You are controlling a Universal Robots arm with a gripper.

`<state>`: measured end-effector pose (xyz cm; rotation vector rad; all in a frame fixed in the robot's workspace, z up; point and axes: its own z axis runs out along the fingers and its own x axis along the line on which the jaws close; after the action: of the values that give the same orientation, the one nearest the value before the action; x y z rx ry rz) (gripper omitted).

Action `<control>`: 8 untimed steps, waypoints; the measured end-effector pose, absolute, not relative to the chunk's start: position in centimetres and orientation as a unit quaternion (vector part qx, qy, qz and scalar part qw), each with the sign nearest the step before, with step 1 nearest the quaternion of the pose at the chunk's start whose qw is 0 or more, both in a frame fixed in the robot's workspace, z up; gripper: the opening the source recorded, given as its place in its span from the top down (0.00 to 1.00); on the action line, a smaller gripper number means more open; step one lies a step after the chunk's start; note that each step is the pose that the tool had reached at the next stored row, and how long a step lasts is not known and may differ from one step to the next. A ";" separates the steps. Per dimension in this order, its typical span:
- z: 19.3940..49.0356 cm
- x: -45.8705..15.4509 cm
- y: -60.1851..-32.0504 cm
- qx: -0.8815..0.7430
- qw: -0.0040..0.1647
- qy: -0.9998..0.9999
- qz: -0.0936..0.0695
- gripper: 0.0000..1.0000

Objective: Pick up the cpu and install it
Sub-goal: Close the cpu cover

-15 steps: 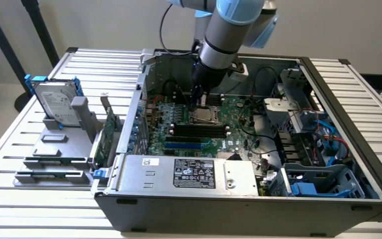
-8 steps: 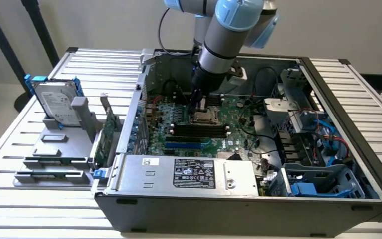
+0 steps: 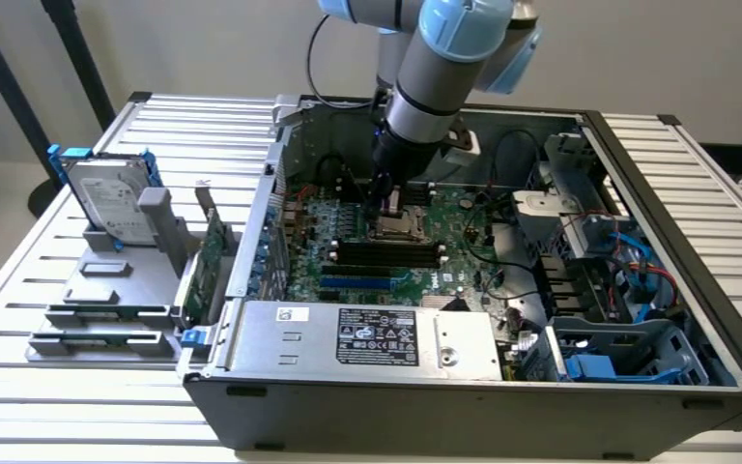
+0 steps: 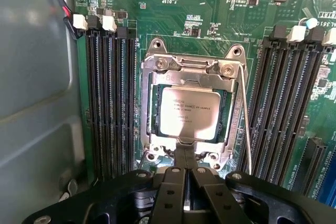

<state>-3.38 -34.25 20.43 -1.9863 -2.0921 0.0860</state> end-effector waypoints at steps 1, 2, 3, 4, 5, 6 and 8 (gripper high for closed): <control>20.5 -3.4 -34.3 -0.682 0.129 -0.719 0.029 0.89; 20.6 -3.5 -34.3 -0.682 0.130 -0.719 0.029 0.89; 20.6 -3.6 -34.4 -0.682 0.132 -0.719 0.029 0.89; 20.7 -3.7 -34.4 -0.682 0.133 -0.719 0.029 0.89; 20.7 -3.8 -34.4 -0.682 0.134 -0.719 0.029 0.89; 20.8 -4.0 -34.4 -0.682 0.135 -0.718 0.029 0.89; 20.8 -4.3 -34.5 -0.681 0.138 -0.718 0.030 0.89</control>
<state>-4.32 -34.48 20.82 -1.9715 -2.0777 0.0856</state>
